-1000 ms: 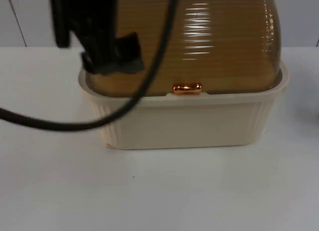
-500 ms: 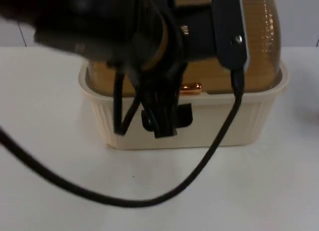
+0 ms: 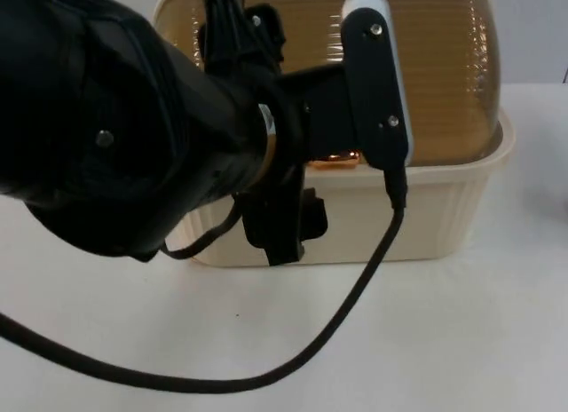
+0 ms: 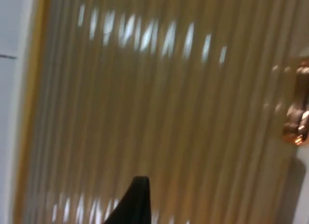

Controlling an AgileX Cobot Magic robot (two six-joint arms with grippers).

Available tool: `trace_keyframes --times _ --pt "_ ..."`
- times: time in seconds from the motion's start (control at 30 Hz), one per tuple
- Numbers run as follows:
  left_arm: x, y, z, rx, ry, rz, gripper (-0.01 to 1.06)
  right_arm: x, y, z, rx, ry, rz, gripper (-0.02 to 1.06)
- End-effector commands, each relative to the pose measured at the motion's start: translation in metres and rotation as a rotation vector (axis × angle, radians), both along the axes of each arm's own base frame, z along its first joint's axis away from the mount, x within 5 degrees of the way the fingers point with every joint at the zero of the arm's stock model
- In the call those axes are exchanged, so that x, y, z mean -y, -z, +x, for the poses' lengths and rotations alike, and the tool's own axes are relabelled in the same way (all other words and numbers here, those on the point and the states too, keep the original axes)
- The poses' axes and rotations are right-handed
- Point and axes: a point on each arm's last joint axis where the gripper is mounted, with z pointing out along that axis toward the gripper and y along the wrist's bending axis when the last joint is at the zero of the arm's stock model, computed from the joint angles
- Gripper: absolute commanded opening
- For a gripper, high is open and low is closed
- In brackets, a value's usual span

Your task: Open the box lid with the left hand, place the block into the box with the right hand, then close the box lid with the left hand.

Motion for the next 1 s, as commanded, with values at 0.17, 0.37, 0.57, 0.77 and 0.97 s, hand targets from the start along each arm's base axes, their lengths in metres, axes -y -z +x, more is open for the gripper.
trace_keyframes --times 0.17,0.37,0.57,0.77,0.97 --pt "0.010 -0.002 0.002 -0.007 0.027 -0.031 0.98 -0.001 -0.003 0.000 0.021 -0.012 -0.013 1.00" --pt "0.015 -0.002 0.001 -0.026 0.080 -0.022 0.72 -0.001 -0.003 0.000 0.019 -0.012 -0.013 1.00" --pt "0.018 0.006 0.001 -0.053 0.095 -0.010 0.37 -0.001 -0.003 0.000 0.019 -0.012 -0.013 1.00" --pt "0.031 0.020 0.008 -0.074 0.102 0.008 0.37 -0.001 -0.003 0.000 0.017 -0.011 -0.013 1.00" --pt "0.034 0.016 0.013 -0.057 0.090 -0.002 0.37 -0.001 -0.002 -0.001 0.006 -0.010 -0.013 1.00"
